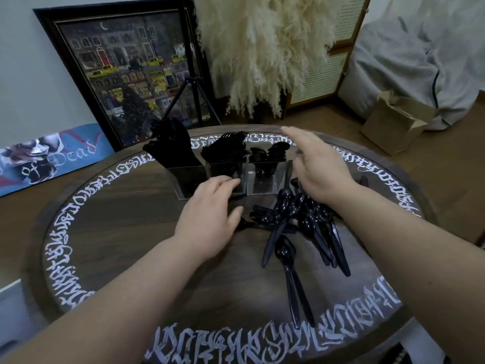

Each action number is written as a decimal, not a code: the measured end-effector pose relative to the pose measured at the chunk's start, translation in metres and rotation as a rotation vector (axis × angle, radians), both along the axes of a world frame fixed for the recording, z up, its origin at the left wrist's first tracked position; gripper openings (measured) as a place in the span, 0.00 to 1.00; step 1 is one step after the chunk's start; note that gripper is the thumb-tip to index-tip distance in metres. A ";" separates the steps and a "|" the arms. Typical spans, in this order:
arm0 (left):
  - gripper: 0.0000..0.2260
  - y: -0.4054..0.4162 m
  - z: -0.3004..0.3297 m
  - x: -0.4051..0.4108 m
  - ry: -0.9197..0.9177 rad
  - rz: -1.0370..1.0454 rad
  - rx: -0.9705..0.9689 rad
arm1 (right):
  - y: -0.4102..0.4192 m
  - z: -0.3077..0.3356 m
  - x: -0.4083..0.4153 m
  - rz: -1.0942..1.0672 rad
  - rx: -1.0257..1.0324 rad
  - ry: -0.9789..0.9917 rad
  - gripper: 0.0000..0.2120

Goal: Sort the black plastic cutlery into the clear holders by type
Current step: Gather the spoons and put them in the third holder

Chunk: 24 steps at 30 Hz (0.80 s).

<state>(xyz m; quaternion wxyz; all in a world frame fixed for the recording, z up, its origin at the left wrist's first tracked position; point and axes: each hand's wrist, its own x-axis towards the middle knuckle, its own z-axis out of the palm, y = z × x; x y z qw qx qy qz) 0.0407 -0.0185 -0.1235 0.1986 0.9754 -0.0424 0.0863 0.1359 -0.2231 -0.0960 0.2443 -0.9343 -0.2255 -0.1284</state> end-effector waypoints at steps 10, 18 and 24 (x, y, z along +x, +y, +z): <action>0.36 -0.074 -0.027 0.029 0.159 -0.201 0.188 | -0.090 -0.064 0.016 -0.302 -0.318 0.390 0.34; 0.45 -0.092 -0.049 0.045 0.313 -0.210 0.266 | -0.068 -0.084 0.008 -0.181 -0.355 0.435 0.32; 0.42 -0.078 -0.051 0.023 0.296 -0.204 0.282 | -0.052 -0.085 -0.026 -0.173 -0.306 0.409 0.29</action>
